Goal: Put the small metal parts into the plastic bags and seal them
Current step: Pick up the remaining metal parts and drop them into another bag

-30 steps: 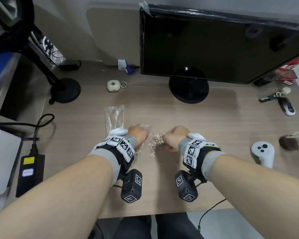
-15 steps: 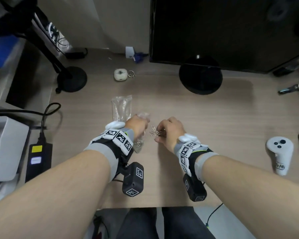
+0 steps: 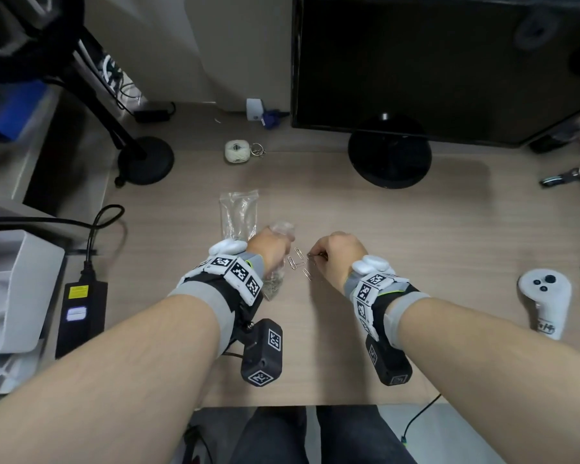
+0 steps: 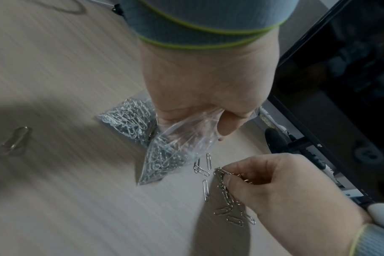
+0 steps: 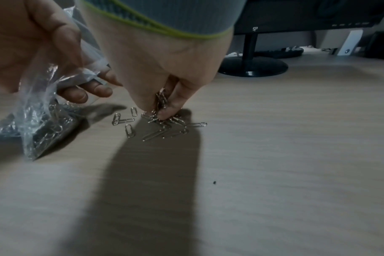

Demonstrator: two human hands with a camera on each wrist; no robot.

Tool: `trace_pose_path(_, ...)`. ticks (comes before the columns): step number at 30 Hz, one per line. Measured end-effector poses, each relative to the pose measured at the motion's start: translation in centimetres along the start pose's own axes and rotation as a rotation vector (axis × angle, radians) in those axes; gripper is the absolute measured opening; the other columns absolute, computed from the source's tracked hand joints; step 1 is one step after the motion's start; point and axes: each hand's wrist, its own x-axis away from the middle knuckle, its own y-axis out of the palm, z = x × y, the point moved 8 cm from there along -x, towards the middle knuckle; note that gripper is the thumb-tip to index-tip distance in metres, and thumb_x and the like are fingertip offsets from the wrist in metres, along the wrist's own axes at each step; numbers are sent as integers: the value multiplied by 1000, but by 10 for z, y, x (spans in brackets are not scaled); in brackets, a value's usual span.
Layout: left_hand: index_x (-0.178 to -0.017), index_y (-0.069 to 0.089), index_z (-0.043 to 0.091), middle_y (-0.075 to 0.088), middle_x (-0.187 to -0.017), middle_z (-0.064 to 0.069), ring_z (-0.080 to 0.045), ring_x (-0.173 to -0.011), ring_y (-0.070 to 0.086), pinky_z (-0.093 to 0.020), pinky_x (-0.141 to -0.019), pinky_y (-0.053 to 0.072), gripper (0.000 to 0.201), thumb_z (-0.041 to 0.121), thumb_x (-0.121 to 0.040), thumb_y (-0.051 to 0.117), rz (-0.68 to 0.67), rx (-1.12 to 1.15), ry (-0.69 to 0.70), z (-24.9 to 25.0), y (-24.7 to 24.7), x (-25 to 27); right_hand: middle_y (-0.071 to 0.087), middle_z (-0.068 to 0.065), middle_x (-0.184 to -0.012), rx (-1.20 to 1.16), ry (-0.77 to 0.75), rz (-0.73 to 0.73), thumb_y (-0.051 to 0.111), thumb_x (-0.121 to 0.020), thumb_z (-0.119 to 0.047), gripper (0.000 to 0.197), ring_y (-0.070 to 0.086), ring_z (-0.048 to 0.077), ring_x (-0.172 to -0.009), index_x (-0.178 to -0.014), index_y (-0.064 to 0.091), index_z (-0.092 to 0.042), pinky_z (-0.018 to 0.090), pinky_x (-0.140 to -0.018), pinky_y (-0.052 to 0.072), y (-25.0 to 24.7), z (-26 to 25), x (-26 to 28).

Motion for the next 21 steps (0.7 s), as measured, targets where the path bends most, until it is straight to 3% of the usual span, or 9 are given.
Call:
trace_pose_path(3,-125,68,10,72,-121,-14,-26,-93,65,-32,-80,49,40,0,-90,52,8,-20,-9,-6,9,-3,75,4,-116,18,16,-43,59,-95,-17,30,68,25,-109,-116,79,-25,27,-88,50,0,6,2)
trace_pose_path(5,-122,68,13,74,-114,-16,-26,-87,65,-36,-86,54,36,9,-88,56,16,-3,-12,-2,14,-2,78,0,-113,-18,69,-43,60,-95,-18,28,70,22,-107,-113,80,-25,25,-86,52,-9,16,2)
trace_pose_path(8,-123,65,19,74,-110,-9,-26,-102,69,-39,-98,54,45,25,-79,63,16,-25,-5,-2,15,-4,80,-5,-103,-98,159,-10,68,-92,-26,19,73,18,-97,-103,83,-27,22,-77,51,-17,30,-1)
trace_pose_path(10,-118,64,24,70,-109,2,-20,-102,66,-30,-90,51,37,27,-81,68,9,-91,24,-7,16,-7,80,-8,-95,-201,213,18,73,-88,-28,14,73,15,-91,-97,84,-27,20,-75,49,-17,39,0)
trace_pose_path(12,-111,64,28,67,-104,7,-16,-97,64,-25,-81,48,30,30,-82,74,-14,-191,55,-19,22,-6,79,-10,-84,-374,264,23,77,-86,-28,11,74,12,-83,-92,85,-26,22,-77,56,-13,48,6)
trace_pose_path(15,-98,64,32,67,-95,14,-11,-90,65,-16,-72,46,31,36,-76,85,-57,-284,150,-38,36,1,82,1,-80,-670,295,-59,82,-83,-20,7,79,20,-83,-89,85,-18,27,-85,62,-4,48,15)
trace_pose_path(18,-98,66,31,66,-88,19,0,-81,64,-9,-68,43,41,47,-68,90,-77,-331,189,-47,44,5,82,13,-84,-766,251,-201,85,-80,-11,7,80,25,-82,-86,84,-8,28,-82,65,-3,30,15)
trace_pose_path(20,-91,65,34,68,-86,18,4,-78,62,-15,-68,46,46,56,-60,90,-67,-368,193,-50,44,2,82,13,-86,-715,235,-320,85,-80,-7,11,80,21,-78,-89,83,-2,24,-77,65,-3,15,15)
trace_pose_path(21,-85,64,33,67,-82,17,0,-74,62,-20,-67,49,45,58,-58,90,-56,-386,191,-50,44,1,82,11,-85,-662,229,-369,86,-79,-7,14,81,19,-78,-91,82,-1,24,-77,65,-2,9,15)
